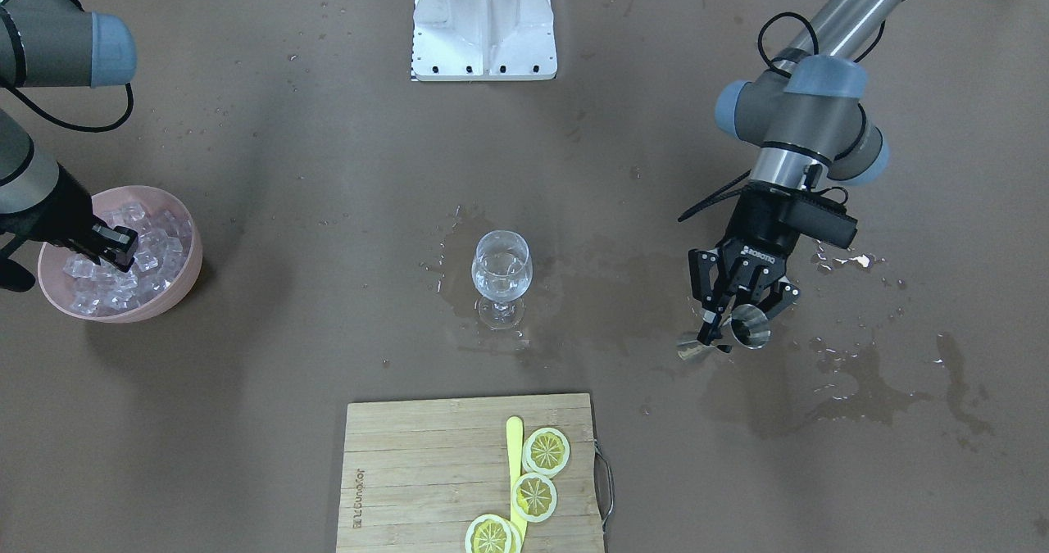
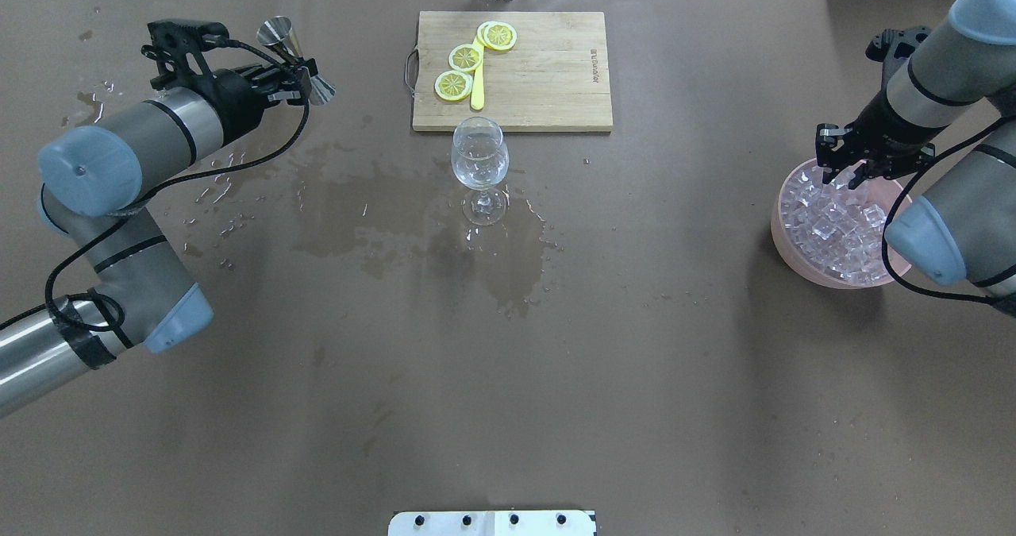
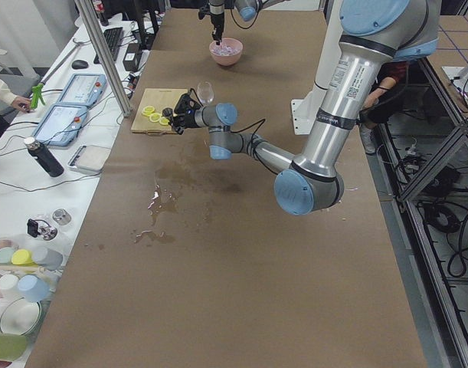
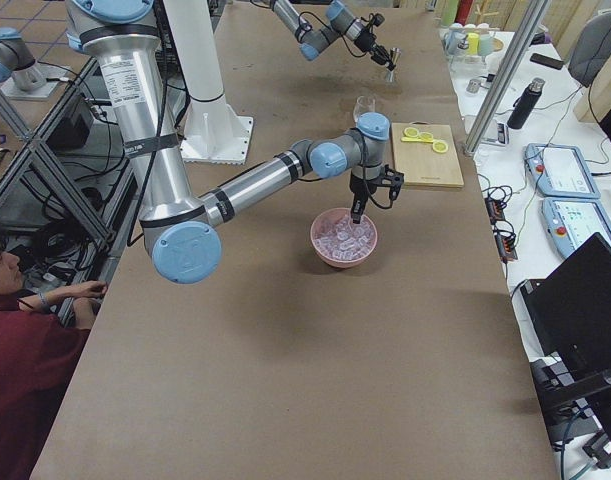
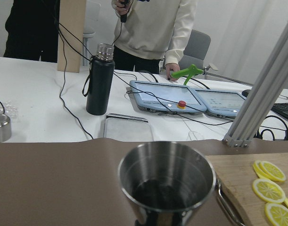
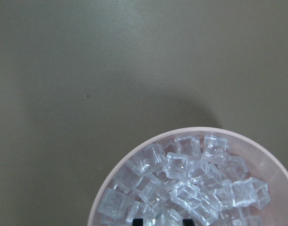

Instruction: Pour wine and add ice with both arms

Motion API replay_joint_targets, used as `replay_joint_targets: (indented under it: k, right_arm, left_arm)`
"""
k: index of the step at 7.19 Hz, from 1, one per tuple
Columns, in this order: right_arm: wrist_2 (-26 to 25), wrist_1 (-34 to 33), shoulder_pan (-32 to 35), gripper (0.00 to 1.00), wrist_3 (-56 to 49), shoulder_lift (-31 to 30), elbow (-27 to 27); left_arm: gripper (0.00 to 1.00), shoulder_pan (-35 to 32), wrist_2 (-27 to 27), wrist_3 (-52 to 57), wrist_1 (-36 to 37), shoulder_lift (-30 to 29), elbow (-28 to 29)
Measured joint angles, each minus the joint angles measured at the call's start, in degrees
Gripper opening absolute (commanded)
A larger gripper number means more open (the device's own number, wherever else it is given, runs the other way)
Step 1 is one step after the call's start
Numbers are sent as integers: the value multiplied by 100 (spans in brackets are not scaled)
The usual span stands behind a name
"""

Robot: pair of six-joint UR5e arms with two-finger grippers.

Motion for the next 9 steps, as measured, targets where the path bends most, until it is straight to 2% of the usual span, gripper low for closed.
replay_joint_targets:
  k: [3,6,9]
  right_arm:
    - [-7,-22,105,19,0,209,-33]
    - [-18,-26,128,19,4,277,-75]
    - [-16,-33,177,20,-13,310,-82]
  left_arm:
    - [0,155,73,197,448,31,-446]
    - [0,364,271,1019,1340,-37,-976]
    - [0,1092,1094,1765,1962,-329,-1151]
